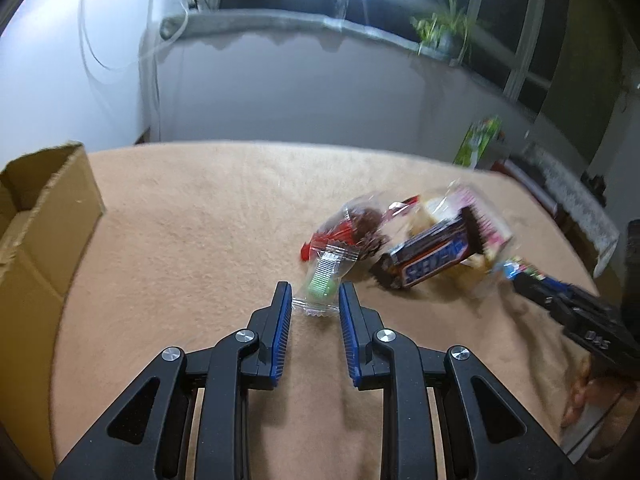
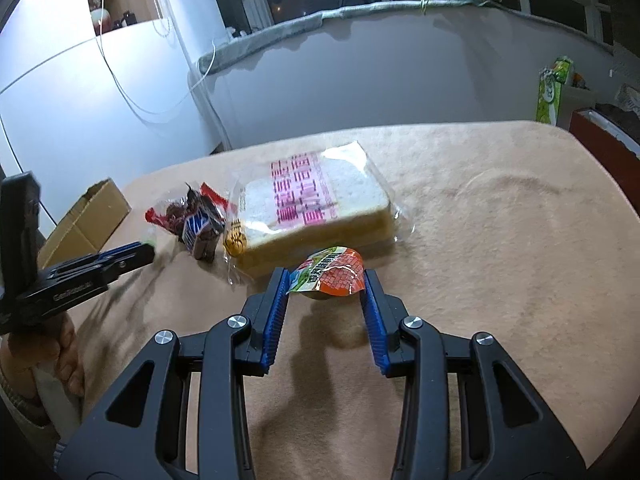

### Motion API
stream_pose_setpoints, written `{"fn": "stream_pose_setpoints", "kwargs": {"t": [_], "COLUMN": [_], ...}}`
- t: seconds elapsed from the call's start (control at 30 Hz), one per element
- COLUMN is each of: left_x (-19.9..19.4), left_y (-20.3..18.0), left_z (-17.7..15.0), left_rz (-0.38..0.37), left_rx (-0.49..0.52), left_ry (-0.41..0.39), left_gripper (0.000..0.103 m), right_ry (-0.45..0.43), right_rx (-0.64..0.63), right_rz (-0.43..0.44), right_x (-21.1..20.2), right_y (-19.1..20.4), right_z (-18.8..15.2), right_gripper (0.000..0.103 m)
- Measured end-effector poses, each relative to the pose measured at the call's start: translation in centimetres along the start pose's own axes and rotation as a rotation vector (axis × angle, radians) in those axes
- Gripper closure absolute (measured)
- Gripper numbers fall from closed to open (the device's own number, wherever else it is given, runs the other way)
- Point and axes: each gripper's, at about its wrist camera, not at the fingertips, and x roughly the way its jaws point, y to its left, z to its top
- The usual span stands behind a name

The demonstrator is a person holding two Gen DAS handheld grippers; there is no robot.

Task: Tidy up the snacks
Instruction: 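Carry the jelly cup and orange candy packet over the box with both grippers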

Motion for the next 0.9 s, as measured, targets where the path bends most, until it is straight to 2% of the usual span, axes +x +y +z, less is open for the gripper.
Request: {"fn": "stream_pose_setpoints", "kwargs": {"t": [0.13,0.3,0.5,0.63,0.9], "left_x": [-1.7,-5.3,-10.3,-13.4,-17.2], "left_y": [0.1,0.7,1.4,2.5,5.5], "left_z": [-2.0,-4.0,-4.9,-5.0,-5.3], "left_rz": [0.012,0.0,0.051,0.094,0.149], "left_rx": [-0.026,-0.082,-0.072,-0.078,-0.128], "left_ry": [-0.019,-0.066,-0.137,-0.199,-0.28], "left_gripper": [0.081,0.081,0.081,0.081,0.081], "right_ry": [-0.044,-0.058,-0.114,-0.125,-0.172], "right_rx": [0.003,0.031,0.047,0.003,-0.108], "right_rz": [-0.013,-0.031,-0.022,-0.005,0.055], "right_x": [-0.9,-1.5,-4.5,-5.8,-8.0], "right_y": [-0.1,-0.3,1.5,4.2,10.6], "right_z": [0.0,-0.1,-2.5,-2.9,-1.0], "right_gripper": [0.065,0.065,0.065,0.065,0.065]}}
